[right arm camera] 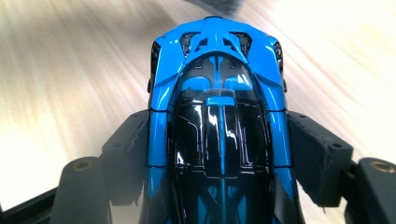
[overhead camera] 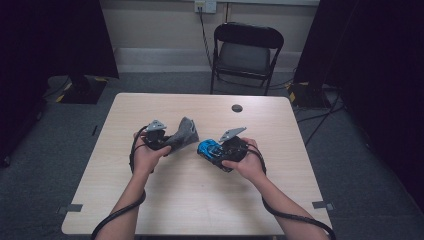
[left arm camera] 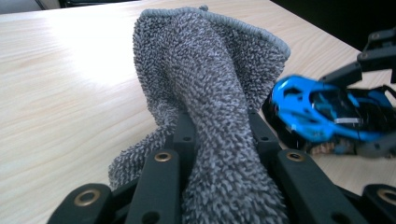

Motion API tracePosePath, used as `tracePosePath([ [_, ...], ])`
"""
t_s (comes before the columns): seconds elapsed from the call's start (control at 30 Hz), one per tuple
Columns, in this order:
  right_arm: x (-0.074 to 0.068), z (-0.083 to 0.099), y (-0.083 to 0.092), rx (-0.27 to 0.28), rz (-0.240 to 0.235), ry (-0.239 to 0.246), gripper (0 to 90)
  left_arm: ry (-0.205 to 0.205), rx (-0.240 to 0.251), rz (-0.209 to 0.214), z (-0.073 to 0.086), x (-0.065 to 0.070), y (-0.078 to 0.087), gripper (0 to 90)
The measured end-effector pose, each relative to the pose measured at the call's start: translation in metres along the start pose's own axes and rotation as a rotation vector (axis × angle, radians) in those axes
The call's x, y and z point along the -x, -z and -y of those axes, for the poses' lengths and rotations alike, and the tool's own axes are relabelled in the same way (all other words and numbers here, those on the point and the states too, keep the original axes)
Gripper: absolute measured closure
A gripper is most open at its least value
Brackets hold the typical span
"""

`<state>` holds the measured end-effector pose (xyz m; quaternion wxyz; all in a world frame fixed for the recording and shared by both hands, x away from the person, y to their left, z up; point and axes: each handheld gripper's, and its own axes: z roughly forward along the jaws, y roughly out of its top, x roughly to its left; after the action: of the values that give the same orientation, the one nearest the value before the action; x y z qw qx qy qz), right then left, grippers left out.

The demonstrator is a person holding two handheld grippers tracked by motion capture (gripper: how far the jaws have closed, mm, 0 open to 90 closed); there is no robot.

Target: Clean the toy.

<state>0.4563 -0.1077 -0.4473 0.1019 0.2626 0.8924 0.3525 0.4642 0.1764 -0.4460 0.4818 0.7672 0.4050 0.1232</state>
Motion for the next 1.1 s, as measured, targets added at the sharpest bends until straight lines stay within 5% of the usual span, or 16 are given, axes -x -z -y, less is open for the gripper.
tracePosePath([
  [0.27,-0.012,-0.002,-0.001,0.009,-0.019,0.032,28.3,-0.011,-0.041,0.045,0.000,0.011,-0.017,71.0],
  [0.53,-0.011,-0.004,-0.001,0.001,-0.009,0.040,28.3,-0.017,-0.062,0.105,0.001,0.017,-0.019,71.1],
  [0.73,-0.010,-0.004,-0.003,-0.007,0.000,0.045,28.3,-0.051,-0.100,0.123,0.001,0.019,-0.016,71.2],
  [1.1,0.001,-0.005,-0.001,-0.005,0.026,0.017,28.3,-0.056,-0.094,0.152,0.005,0.021,-0.012,71.3],
])
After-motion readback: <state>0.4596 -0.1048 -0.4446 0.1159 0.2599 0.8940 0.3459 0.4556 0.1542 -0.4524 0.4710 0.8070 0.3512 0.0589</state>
